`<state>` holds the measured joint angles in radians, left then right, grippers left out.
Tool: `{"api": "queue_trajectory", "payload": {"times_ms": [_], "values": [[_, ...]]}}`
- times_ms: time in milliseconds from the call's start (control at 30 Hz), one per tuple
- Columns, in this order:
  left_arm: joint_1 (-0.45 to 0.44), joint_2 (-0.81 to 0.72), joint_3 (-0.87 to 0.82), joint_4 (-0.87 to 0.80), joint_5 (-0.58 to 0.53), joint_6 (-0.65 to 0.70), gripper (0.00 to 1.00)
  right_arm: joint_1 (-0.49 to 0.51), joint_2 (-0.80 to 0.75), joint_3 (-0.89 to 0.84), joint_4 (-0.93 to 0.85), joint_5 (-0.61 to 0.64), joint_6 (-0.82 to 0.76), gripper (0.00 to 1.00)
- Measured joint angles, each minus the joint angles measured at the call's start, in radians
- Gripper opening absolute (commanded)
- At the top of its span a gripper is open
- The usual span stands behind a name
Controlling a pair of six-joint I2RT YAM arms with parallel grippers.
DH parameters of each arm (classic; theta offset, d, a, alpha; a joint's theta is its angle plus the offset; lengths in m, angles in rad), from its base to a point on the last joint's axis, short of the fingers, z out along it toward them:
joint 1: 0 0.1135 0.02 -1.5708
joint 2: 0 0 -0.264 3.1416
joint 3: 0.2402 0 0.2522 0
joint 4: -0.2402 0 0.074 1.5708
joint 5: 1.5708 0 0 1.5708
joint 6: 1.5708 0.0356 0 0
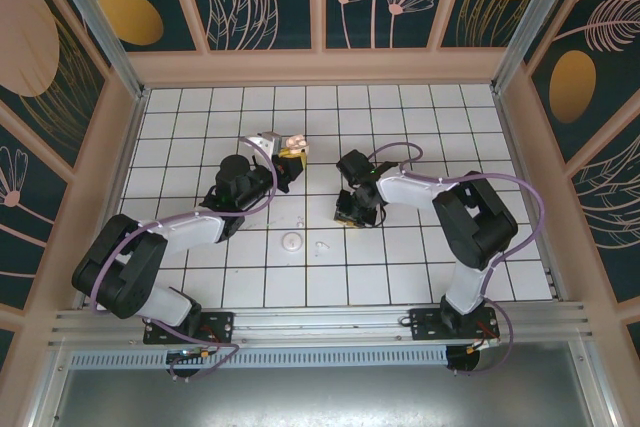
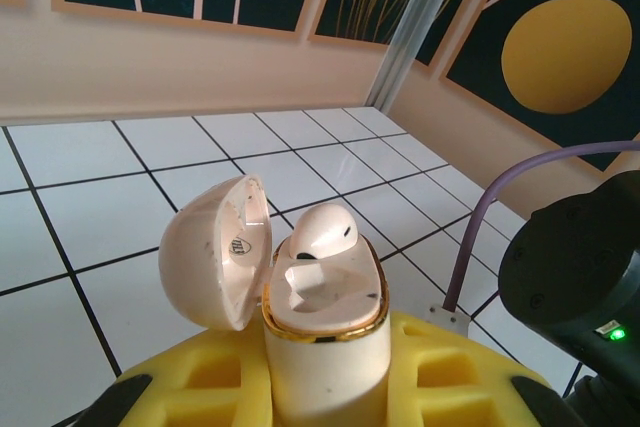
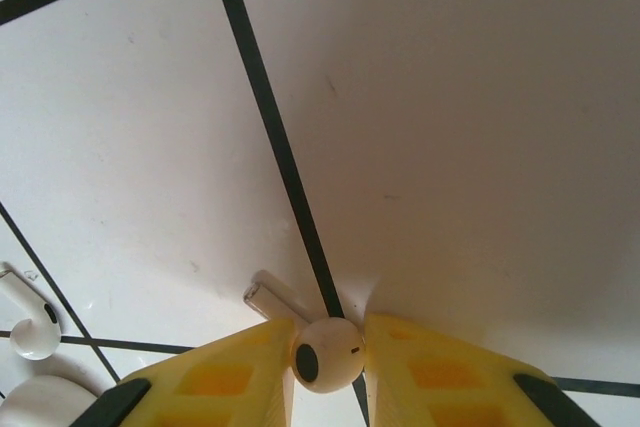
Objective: Insert the wireless bluetooth earbuds into the charging case
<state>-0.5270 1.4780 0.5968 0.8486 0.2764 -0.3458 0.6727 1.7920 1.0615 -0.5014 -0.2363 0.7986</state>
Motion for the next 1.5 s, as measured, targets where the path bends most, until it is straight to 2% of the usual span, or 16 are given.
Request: {"api": "queue_trajectory", "payload": {"times_ms": [300, 767, 1033, 1267, 1500], "values": [[0.0, 0.0, 0.003, -0.021, 0.003, 0.001, 0.15, 0.0, -0.004, 0.0, -0.006, -0.004, -0.076, 0.21], [0.0, -0.002, 0.019, -0.058, 0.021, 0.015, 0.15, -0.036, -0.089, 0.025, -0.319, -0.016, -0.609, 0.2], [0.0, -0.027, 0.027, -0.091, 0.03, 0.026, 0.15, -0.039, -0.088, 0.162, -0.428, 0.078, -0.799, 0.21], [0.0, -0.052, 0.035, -0.102, 0.029, 0.03, 0.15, -0.019, -0.042, 0.193, -0.481, 0.143, -0.891, 0.22], [0.0, -0.053, 0.036, -0.106, 0.03, 0.03, 0.15, 0.019, -0.037, 0.14, -0.483, 0.168, -0.948, 0.22]]}}
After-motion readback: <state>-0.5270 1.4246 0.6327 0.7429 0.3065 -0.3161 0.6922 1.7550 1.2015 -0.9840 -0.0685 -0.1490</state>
